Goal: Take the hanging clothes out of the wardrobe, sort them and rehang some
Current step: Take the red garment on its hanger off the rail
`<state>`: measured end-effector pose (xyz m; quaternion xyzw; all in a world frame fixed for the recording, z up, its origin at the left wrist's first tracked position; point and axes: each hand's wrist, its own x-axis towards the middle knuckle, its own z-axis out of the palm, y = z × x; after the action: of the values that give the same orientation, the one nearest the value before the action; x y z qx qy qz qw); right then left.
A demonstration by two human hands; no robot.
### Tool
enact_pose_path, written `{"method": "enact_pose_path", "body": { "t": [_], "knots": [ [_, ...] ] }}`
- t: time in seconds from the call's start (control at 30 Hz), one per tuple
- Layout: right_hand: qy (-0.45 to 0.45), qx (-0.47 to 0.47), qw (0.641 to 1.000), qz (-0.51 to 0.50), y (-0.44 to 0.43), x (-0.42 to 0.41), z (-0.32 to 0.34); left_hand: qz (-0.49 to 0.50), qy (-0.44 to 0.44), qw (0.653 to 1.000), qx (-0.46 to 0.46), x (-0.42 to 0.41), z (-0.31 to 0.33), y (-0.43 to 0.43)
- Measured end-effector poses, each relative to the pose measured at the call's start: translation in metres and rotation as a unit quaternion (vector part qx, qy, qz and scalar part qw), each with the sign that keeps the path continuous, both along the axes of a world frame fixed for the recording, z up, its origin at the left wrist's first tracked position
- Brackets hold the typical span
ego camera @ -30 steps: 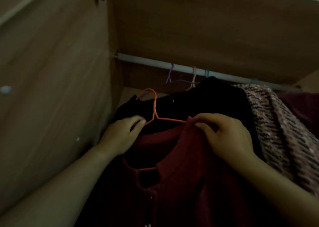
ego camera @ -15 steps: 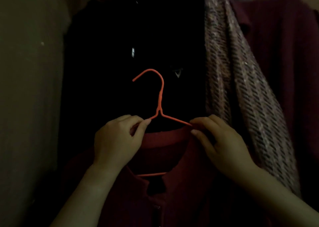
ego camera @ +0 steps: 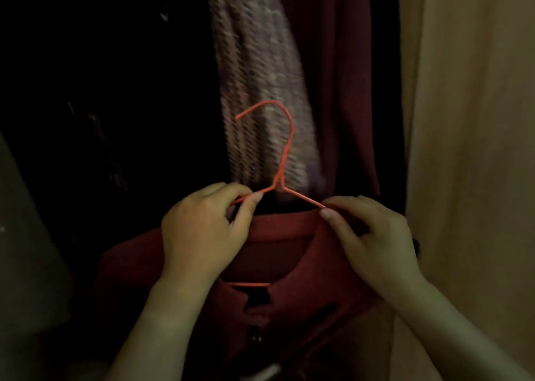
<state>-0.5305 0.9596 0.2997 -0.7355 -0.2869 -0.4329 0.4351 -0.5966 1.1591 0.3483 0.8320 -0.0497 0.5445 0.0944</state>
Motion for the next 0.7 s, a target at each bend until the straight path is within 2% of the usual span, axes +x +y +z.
{"method": "enact_pose_path", "body": {
  "t": [0.17, 0.4, 0.5, 0.57, 0.7],
  "knots": [
    [0.064, 0.048, 0.996, -0.037, -0.105, -0.077, -0.049, -0.065, 0.033, 0.997, 0.004, -0.049, -0.04, -0.105],
    [0.127, 0.055, 0.975, -0.176, -0.273, -0.188, -0.092, -0.208, 0.099, 0.973, -0.009, -0.104, -0.082, -0.27],
    [0.172, 0.064, 0.952, -0.244, -0.337, -0.237, -0.125, -0.296, 0.16, 0.941, -0.029, -0.122, -0.114, -0.339],
    [0.207, 0.069, 0.933, -0.285, -0.374, -0.27, -0.15, -0.372, 0.208, 0.903, -0.051, -0.133, -0.142, -0.381],
    [0.268, 0.084, 0.894, -0.348, -0.431, -0.33, -0.197, -0.442, 0.288, 0.847, -0.061, -0.154, -0.195, -0.45]
  ]
}}
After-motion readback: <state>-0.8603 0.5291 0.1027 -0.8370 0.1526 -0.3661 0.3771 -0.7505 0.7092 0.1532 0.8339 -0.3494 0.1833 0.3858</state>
